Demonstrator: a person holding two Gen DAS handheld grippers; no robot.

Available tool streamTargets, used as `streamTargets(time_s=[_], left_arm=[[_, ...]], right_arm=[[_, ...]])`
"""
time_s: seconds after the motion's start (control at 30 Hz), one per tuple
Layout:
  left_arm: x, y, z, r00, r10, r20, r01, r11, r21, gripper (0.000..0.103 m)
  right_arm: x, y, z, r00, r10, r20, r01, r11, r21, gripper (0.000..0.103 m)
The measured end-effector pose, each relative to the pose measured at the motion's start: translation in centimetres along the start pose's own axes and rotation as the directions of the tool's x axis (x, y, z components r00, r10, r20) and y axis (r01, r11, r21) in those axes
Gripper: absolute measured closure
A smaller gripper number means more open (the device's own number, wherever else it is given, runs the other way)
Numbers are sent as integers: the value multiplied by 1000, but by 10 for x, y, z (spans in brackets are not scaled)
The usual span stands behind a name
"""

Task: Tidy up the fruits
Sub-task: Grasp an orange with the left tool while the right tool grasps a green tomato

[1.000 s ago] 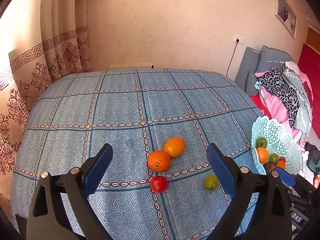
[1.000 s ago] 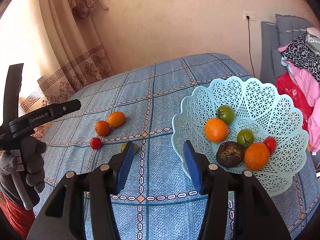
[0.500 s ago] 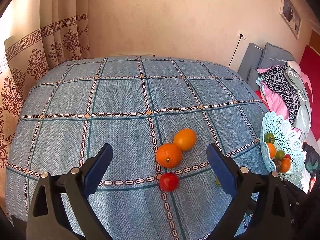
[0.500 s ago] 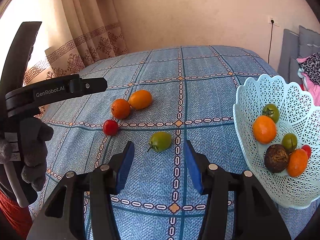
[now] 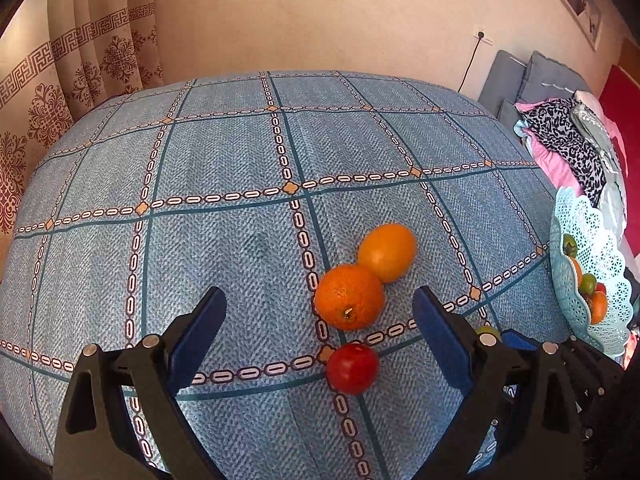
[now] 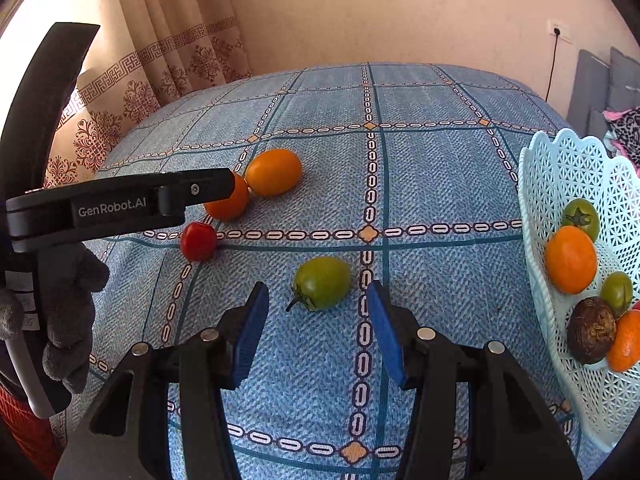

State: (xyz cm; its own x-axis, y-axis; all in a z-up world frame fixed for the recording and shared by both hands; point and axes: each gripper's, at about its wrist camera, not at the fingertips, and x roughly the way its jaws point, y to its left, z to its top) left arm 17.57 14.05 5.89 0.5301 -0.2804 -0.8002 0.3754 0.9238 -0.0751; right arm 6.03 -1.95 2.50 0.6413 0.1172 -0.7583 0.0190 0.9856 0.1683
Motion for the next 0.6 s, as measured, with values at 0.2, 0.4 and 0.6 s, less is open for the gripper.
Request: streamTargets(time_s=[0.2,0.4,0.6], left_arm=[[16,-7,0,1000,3,-31,-2,999,32,31],[28,-11,-3,999,-4,-36,6,999,52,43],[27,-17,-4,999,-33,-21,35,997,72,63]], right_arm=[[6,2,2,1000,-1,-4,1,1000,-4,52],[8,2,4,1000,-1,-4,1,1000,-6,52],[9,0,2,1000,-5,3,5,1000,-4,52]])
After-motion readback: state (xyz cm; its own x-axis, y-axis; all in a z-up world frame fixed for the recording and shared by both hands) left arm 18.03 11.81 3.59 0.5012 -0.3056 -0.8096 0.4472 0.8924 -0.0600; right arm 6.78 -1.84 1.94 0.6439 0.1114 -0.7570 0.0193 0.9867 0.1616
